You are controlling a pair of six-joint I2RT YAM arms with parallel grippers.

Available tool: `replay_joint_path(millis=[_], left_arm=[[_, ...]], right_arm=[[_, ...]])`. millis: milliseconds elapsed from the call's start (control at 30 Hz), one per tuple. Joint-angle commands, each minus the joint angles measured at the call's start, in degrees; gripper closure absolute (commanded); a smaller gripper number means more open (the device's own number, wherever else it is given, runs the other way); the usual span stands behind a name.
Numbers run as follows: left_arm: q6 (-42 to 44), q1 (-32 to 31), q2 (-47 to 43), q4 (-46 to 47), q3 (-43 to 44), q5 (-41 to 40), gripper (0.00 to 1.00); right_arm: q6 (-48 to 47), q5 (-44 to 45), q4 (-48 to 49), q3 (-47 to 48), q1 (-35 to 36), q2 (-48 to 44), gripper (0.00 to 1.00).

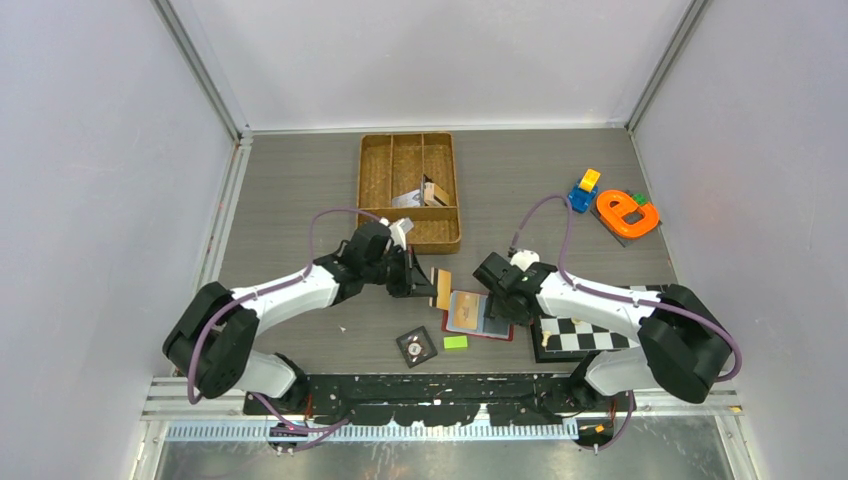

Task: Put the credit cards into the card holder
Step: Move the card holder to the center of the board.

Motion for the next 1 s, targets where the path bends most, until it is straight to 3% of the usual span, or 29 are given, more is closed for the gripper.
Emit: replay_joint_path(millis=[0,433,967], left_arm=[[-0.46,-0.30,0.78,2.95,1.40,0.25,1.00],[-2.37,-0.34,4.10,8.20,-0.48,4.81,1.00],[-4.38,-0.31,12.75,12.01,-1.52,5.06,1.00]], right_arm=[[0.32,1.45,2.13,-0.82,0.09,0.22,0.48],[-9.15,-8.14,18.95,-2.68,0.05,3.67,0.54],[-7.44,-6.65,18.31,-3.38,-0.23,3.99,0.54]])
